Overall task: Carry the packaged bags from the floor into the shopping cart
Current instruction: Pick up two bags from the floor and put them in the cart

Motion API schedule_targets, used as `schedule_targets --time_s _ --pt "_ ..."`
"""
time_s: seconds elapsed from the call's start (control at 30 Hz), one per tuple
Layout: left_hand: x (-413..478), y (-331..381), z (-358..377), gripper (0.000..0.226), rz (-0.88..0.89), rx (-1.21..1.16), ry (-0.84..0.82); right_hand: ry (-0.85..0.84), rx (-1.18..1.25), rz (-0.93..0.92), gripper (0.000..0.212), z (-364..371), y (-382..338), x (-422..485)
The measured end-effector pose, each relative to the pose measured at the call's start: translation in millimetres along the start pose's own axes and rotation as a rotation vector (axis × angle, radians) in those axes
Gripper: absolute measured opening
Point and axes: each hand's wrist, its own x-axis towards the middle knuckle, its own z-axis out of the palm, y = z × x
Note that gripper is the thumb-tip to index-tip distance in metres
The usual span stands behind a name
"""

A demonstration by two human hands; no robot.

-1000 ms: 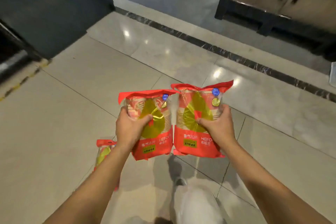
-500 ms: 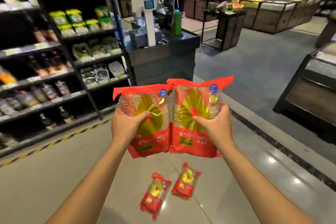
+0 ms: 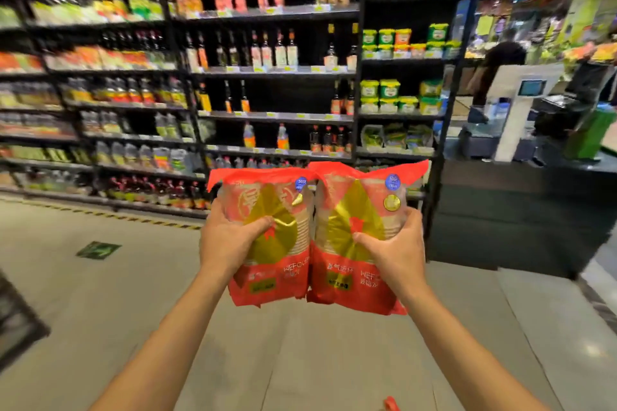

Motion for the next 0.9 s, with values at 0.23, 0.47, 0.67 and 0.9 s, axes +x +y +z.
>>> schedule_targets --time_s 0.23,0.47,0.67,0.9 --pt "-53 -19 -121 0.085 -0.099 0.082 0.340 -0.384 0.139 -0.103 0.080 90 -40 -37" --pt "-131 -33 -230 0.096 -0.195 0.192 0.660 -0.696 0.257 -0.190 0.081 166 -86 -116" --pt "-191 -31 -306 0.105 -0.254 0.321 0.874 -0.908 0.342 -0.231 0.086 218 -131 -188" --pt "-241 -42 -397 0.084 -0.217 0.379 1.035 -1.088 0.442 -0.299 0.082 280 -188 -277"
